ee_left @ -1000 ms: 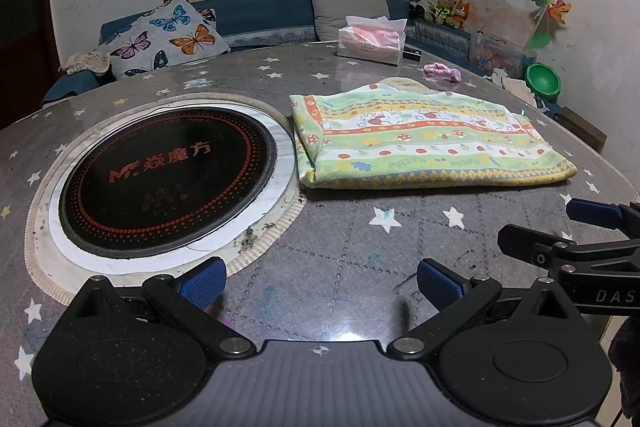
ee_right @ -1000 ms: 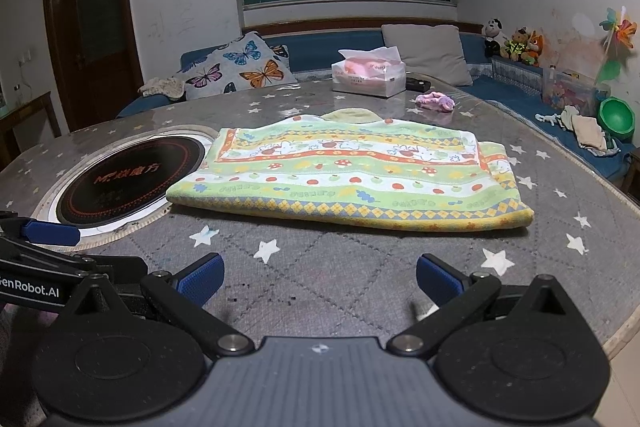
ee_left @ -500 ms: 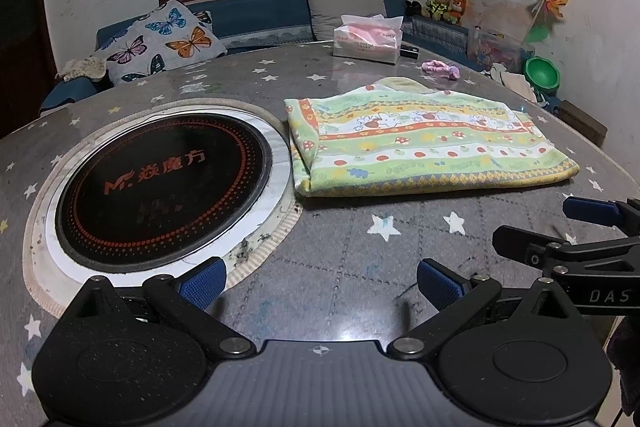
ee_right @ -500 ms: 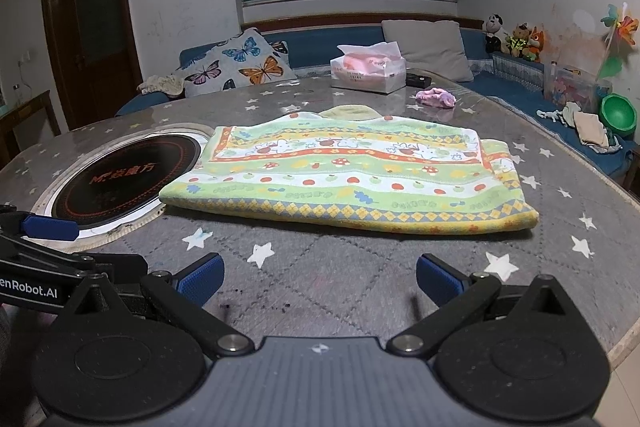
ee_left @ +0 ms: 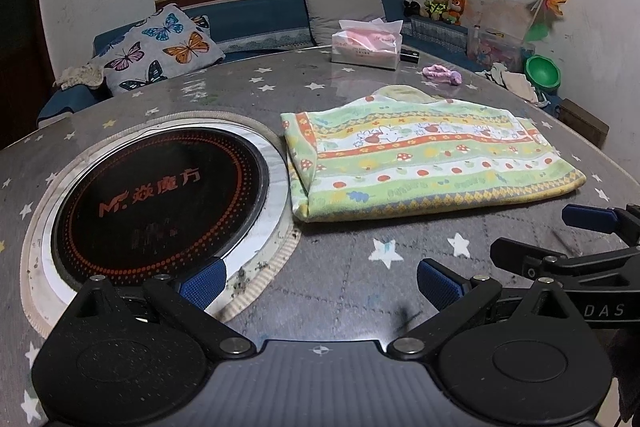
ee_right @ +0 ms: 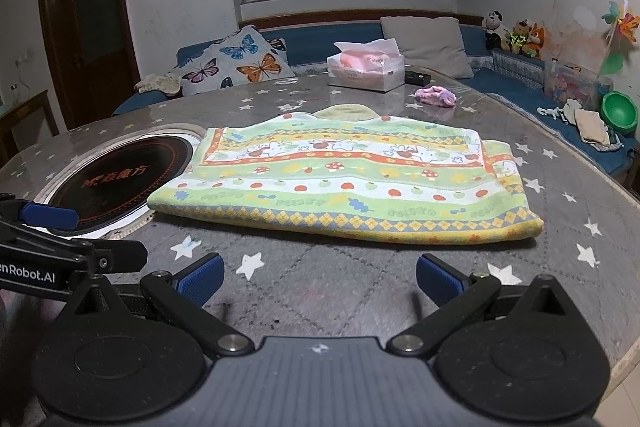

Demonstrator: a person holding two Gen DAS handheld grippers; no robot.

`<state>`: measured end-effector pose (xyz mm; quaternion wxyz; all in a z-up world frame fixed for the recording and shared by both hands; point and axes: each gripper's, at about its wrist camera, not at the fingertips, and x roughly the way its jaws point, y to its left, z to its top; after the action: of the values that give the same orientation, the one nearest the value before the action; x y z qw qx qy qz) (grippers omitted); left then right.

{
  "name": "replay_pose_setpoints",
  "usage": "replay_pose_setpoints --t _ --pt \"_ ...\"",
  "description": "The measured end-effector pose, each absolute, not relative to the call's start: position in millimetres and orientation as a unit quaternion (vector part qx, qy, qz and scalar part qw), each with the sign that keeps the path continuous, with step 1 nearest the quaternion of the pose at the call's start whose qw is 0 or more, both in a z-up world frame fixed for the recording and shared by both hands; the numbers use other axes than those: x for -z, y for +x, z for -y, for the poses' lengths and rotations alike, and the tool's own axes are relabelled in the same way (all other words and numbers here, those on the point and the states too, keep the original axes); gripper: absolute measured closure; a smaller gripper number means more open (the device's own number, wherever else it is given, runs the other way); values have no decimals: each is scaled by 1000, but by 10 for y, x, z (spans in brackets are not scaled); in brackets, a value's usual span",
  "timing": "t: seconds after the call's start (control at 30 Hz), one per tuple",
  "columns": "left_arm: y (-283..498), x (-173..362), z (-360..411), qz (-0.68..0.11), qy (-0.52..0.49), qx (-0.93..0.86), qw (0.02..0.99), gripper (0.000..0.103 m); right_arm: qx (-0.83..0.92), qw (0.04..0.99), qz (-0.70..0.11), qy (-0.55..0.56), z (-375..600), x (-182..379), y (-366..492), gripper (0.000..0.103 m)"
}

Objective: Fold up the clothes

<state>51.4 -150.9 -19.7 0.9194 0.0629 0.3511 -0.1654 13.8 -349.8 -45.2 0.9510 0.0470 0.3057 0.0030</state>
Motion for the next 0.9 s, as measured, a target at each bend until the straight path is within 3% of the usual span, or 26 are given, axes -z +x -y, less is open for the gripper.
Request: replay_pose_setpoints --t 0.9 --pt "841 251 1571 -367 64 166 913 0 21 946 -319 53 3623 499 450 0"
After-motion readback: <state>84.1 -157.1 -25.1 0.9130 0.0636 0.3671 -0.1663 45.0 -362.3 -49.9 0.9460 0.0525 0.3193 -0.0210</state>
